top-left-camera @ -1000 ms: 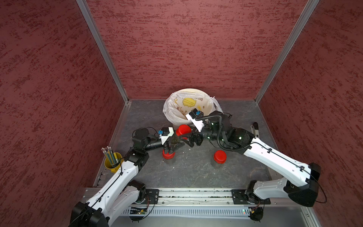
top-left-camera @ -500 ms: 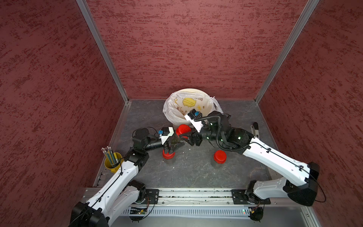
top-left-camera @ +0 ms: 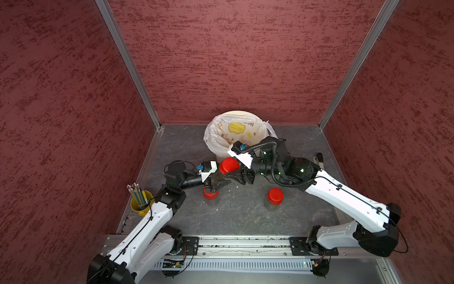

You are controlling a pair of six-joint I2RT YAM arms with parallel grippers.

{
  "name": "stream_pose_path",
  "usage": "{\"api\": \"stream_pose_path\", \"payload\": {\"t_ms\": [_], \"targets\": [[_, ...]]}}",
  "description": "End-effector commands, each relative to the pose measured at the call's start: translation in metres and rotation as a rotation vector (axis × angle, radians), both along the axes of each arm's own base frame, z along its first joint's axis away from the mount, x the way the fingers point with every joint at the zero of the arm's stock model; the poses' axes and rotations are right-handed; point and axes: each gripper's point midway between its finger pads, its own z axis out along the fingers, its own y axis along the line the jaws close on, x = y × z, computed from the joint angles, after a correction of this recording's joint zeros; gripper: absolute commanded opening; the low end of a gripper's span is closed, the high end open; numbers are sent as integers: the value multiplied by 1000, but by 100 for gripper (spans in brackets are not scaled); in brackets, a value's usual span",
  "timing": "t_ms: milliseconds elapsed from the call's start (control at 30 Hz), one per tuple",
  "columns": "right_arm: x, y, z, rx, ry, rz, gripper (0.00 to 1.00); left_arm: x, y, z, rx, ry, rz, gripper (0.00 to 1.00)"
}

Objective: Empty moldy tea leaves from jars
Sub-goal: Screw the lid onto the jar.

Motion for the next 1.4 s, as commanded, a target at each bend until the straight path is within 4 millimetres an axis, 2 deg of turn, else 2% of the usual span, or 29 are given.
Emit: {"api": "stream_pose_path", "payload": {"t_ms": [0, 133, 233, 333, 467, 700, 1133, 1367], "targets": [[1, -5, 6, -45, -135, 98, 63, -8, -1, 10, -11, 10, -41, 50], [3, -4, 17, -14, -153, 90, 79, -7, -1, 10, -11, 11, -36, 50], [10, -5, 32, 46, -132, 17, 92, -5, -1, 10, -11, 9, -26, 50], [11, -9, 46, 100, -71, -42, 97, -3, -1, 10, -11, 9, -20, 50], [11, -16, 50, 119, 27, -116, 98, 0, -1, 10, -10, 9, -6, 50], [6, -15, 35, 108, 125, -182, 95, 3, -1, 9, -8, 12, 10, 50], [12, -6, 14, 69, 179, -247, 93, 4, -1, 14, -6, 11, 13, 50], [11, -4, 8, 59, 177, -245, 87, 4, -1, 13, -6, 14, 14, 50]]}}
